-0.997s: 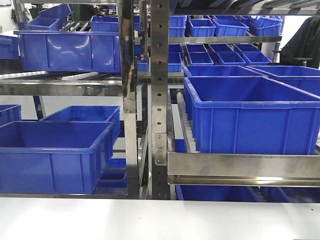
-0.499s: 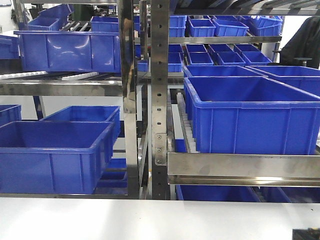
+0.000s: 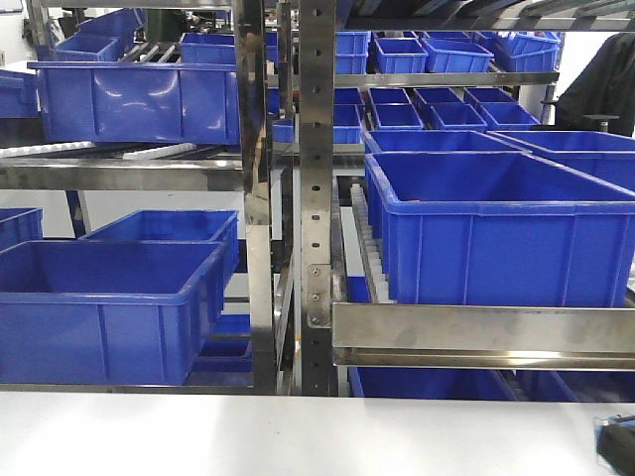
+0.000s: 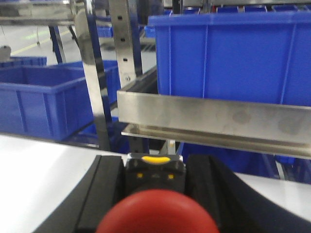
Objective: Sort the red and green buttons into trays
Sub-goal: 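Lift both held buttons up off the table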
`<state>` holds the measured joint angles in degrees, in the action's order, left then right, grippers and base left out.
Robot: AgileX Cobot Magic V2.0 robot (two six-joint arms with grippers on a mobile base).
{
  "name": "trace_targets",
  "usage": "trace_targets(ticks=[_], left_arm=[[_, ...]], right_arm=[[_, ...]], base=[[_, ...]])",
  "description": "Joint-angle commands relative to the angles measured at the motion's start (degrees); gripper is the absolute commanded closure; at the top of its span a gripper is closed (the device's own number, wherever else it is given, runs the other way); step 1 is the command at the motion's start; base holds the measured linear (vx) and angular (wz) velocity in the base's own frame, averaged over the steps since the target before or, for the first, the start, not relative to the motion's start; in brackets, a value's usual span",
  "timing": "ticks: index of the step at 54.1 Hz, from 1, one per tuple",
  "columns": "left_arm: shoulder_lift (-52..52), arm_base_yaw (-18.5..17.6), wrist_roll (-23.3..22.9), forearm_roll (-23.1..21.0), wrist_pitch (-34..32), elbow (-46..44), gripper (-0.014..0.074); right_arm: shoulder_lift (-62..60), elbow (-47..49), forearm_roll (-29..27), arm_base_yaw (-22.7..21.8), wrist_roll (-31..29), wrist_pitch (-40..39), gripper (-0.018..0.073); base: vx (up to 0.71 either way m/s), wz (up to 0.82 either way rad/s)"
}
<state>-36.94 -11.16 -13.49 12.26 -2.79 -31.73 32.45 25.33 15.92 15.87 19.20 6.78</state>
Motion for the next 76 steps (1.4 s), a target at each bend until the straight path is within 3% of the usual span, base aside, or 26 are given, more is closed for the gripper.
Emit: trace_targets(ticks=[1,14,76], left_arm=[[1.8,-1.9,-0.4,-0.2,-3.8,-1.3,0.0599],[6.7,-2.9,-0.4,-0.2,-2.5,1.2,0.0599],[6.5,-2.9,-0.4,-0.2,-1.4,1.2,0.0599]], right_arm=[[-1.8,1.8,0.4,0.0,0.1,-4.3,0.0568],[-3.2,1.7,0.4,0.0,0.0,-2.3,0.0568],[-3.2,1.7,0.4,0.0,0.0,-2.4,0.0568]], base=[[0.00,0.00],[0.00,0.00],[0.00,0.00]])
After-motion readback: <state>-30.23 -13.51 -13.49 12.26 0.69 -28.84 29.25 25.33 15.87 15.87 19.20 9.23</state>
